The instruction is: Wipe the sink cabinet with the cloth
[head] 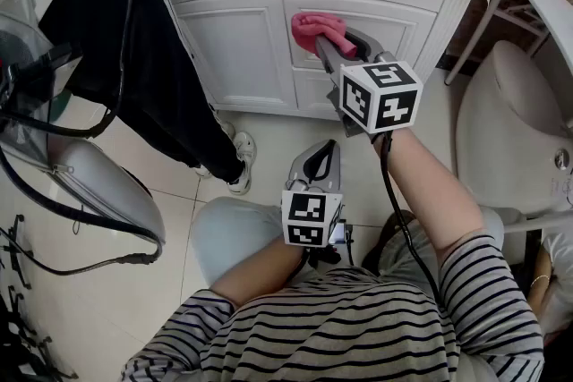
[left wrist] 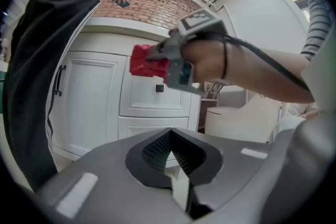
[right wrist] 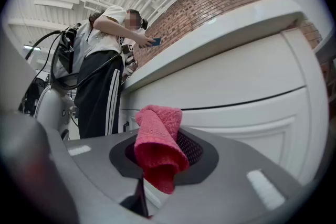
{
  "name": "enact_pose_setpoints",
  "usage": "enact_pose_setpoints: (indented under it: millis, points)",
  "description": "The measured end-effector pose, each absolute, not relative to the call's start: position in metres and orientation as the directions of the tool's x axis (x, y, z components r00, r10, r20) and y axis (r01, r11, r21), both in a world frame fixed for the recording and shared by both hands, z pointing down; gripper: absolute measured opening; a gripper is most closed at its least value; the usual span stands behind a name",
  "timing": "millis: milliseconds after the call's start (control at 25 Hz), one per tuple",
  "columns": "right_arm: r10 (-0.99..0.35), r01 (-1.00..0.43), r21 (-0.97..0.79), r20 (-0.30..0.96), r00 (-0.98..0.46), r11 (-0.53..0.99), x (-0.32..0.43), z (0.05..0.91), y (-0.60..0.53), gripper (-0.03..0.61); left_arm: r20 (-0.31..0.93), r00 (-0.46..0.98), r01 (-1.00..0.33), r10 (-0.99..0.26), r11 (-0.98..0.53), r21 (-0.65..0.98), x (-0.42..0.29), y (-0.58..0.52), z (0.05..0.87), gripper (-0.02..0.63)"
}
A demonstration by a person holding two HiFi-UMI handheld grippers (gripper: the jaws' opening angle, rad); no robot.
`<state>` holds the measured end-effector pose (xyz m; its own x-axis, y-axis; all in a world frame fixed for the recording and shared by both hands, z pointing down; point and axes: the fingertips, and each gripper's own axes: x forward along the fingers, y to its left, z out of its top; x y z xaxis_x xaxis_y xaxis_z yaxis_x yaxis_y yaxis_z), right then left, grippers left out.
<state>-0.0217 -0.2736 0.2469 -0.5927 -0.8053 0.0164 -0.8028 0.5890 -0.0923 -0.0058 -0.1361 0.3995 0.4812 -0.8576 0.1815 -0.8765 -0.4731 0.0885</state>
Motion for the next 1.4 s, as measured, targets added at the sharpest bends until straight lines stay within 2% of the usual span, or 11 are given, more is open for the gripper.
enact_pose_setpoints:
  millis: [160, 360, 640, 840, 920, 1040, 1160, 1240, 1400]
  points:
    - [-0.807, -0.808, -0.021, 0.037, -0.589, 0.589, -0.061, 0.237, -0.312, 0.092, 0.202, 0.502, -0.864, -0.841, -0.494, 0.095, 0.002, -0.142, 0.405, -0.006]
    - [-0.831, -0.833, -0.005, 0.058, -0.553, 0.553, -0.045, 0.239, -0.329, 0.092, 0.208, 0.523, -0.852, -0.826, -0.512, 0.108, 0.002, -0.144, 0.410, -0.006]
    - [-0.925, -0.925, 0.038, 0.068, -0.375, 0.378, 0.079, 0.244, -0.309, 0.095, 0.207, 0.540, -0.842, -0.816, -0.522, 0.137, 0.003, -0.144, 0.410, -0.006]
    - [-0.988, -0.992, -0.046, 0.100, -0.118, 0.114, 0.199, 0.257, -0.286, 0.094, 0.207, 0.530, -0.848, -0.823, -0.510, 0.145, -0.003, -0.145, 0.410, -0.006]
    - [-0.992, -0.993, -0.100, 0.102, -0.075, 0.065, 0.216, 0.262, -0.276, 0.092, 0.199, 0.524, -0.851, -0.828, -0.503, 0.148, -0.003, -0.144, 0.409, -0.006]
    - [-0.976, -0.970, -0.149, 0.073, -0.204, 0.192, 0.167, 0.261, -0.270, 0.092, 0.196, 0.527, -0.850, -0.827, -0.506, 0.149, -0.001, -0.143, 0.409, -0.006]
    - [-0.903, -0.899, -0.144, 0.059, -0.425, 0.413, 0.065, 0.261, -0.278, 0.092, 0.194, 0.535, -0.845, -0.822, -0.518, 0.135, 0.001, -0.144, 0.408, -0.006]
    - [-0.849, -0.850, -0.110, 0.071, -0.523, 0.515, 0.002, 0.266, -0.288, 0.092, 0.185, 0.533, -0.846, -0.825, -0.518, 0.129, -0.001, -0.143, 0.407, -0.006]
    - [-0.828, -0.838, -0.012, 0.144, -0.541, 0.546, -0.056, 0.287, -0.322, 0.092, 0.211, 0.503, -0.864, -0.838, -0.492, 0.105, -0.013, -0.145, 0.416, -0.006]
